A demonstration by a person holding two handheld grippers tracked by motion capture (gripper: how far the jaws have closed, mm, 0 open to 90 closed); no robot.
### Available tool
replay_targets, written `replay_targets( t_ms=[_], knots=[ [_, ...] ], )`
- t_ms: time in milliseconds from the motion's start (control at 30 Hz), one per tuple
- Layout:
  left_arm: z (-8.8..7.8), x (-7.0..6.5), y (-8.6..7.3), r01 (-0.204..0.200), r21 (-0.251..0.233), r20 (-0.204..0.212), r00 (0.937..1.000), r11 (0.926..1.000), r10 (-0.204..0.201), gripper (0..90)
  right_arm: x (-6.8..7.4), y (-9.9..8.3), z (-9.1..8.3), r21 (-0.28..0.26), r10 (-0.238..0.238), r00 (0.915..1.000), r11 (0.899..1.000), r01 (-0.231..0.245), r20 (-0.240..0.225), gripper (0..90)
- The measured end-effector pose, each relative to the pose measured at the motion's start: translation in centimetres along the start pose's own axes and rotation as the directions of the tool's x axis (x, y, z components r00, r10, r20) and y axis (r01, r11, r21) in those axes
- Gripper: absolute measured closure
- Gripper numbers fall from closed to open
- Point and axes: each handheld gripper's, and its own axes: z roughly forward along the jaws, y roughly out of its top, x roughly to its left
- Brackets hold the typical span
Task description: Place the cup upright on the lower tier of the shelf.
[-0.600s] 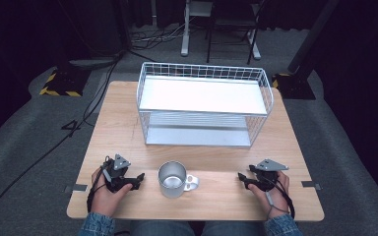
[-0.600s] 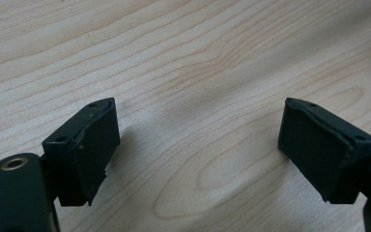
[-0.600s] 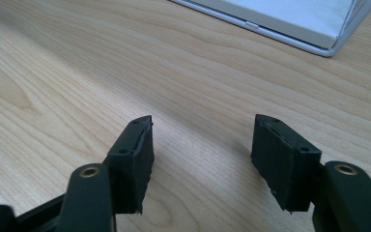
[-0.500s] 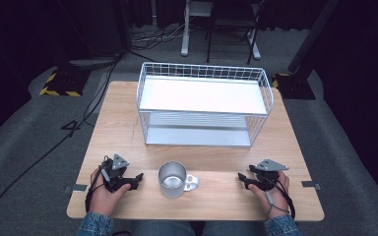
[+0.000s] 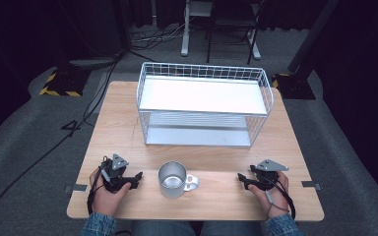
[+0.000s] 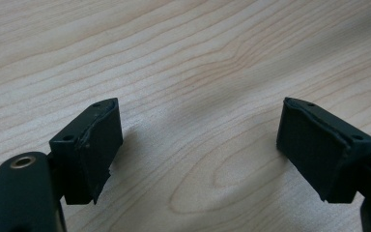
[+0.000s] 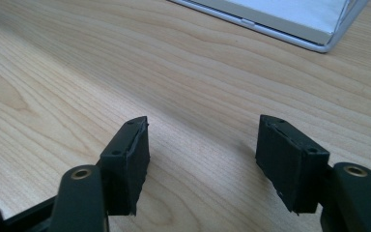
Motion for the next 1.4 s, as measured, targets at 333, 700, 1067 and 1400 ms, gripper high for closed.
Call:
replay_targets(
  t_ms=[333, 700, 1067, 1400],
  knots=[
    [0.1, -0.1, 0.1, 0.003, 0.006, -0.002, 1.0000, 1.0000, -0.003, 13.9, 0.2, 0.1, -0.4, -0.002, -0.014, 0.9998, 1.000, 0.014, -0.011, 38.6],
    [0.2, -0.1, 0.1, 0.015, 0.022, -0.007, 0.9999, 0.9997, -0.015, 6.4, 3.2, 2.9, -2.8, -0.059, -0.098, 0.9847, 0.994, 0.091, -0.144, 42.1],
    [0.4, -0.2, 0.2, -0.002, 0.035, 0.004, 1.0000, 0.9994, 0.002, 2.2, 7.0, 4.9, -4.4, -0.115, -0.182, 0.9569, 0.980, 0.160, -0.226, 41.8],
    [0.5, -0.2, 0.3, -0.001, 0.039, 0.013, 0.9999, 0.9992, 0.001, 0.1, 10.2, 6.0, -3.6, -0.139, -0.228, 0.9165, 0.971, 0.192, -0.329, 40.9]
  ],
)
